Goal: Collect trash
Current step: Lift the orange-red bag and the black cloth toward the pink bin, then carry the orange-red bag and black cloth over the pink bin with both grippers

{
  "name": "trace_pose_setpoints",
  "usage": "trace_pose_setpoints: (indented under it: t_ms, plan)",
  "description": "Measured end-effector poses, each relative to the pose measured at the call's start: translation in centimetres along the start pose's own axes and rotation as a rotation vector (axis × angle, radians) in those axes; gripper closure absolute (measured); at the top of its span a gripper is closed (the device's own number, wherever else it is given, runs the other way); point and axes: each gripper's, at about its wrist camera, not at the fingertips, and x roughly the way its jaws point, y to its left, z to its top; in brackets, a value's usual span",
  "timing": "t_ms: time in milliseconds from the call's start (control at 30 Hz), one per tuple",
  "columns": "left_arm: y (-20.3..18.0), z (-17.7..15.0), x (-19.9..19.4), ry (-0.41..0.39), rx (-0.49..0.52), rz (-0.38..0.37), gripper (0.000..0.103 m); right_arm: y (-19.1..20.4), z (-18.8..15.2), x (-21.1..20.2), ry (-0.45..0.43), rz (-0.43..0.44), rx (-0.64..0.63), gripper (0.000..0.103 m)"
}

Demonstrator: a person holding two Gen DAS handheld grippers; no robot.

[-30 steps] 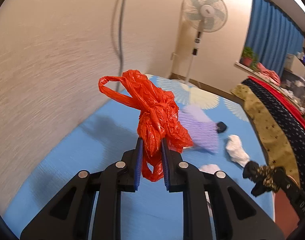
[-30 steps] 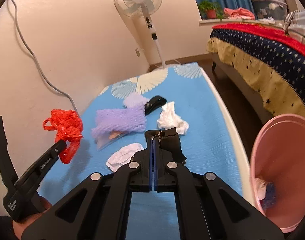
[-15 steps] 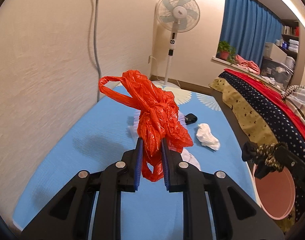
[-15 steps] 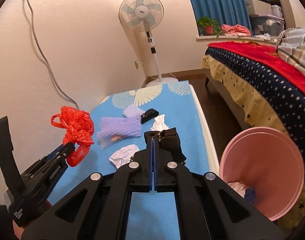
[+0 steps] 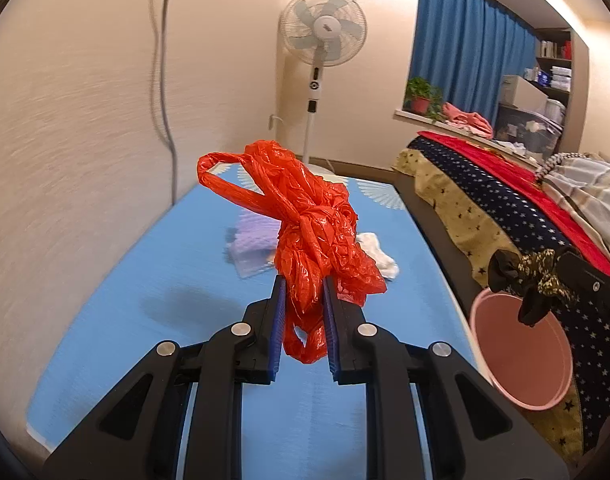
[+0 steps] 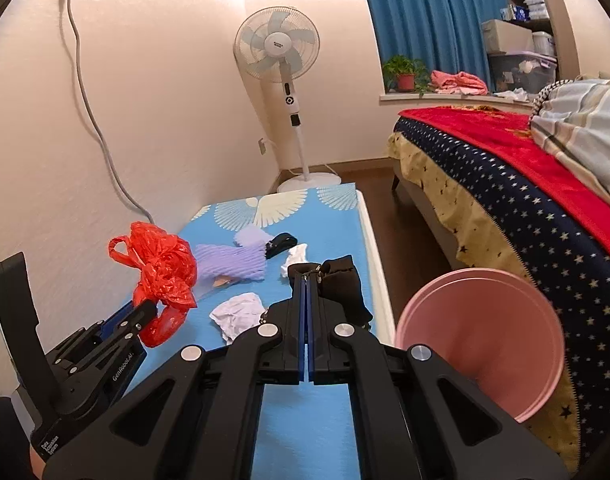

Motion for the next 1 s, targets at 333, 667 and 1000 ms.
trace_pose_setpoints:
  t_ms: [333, 667, 1000]
  plan:
    - [-3.0, -0.4, -1.1, -0.009, 0.065, -0.064, 0.085, -2.1, 0.4, -2.9, -0.035, -0.054, 0.012, 0.102]
    - [-5.4, -0.7, -1.4, -0.011, 0.103, -0.117, 0.085, -4.6, 0.8, -4.4, -0.056, -0.113, 0.041, 0.102]
    - [-7.8, -1.2, -0.8, 0.000, 0.119, -0.166, 0.085, -7.1, 0.9, -4.2, -0.058, -0.189, 0.084, 0.102]
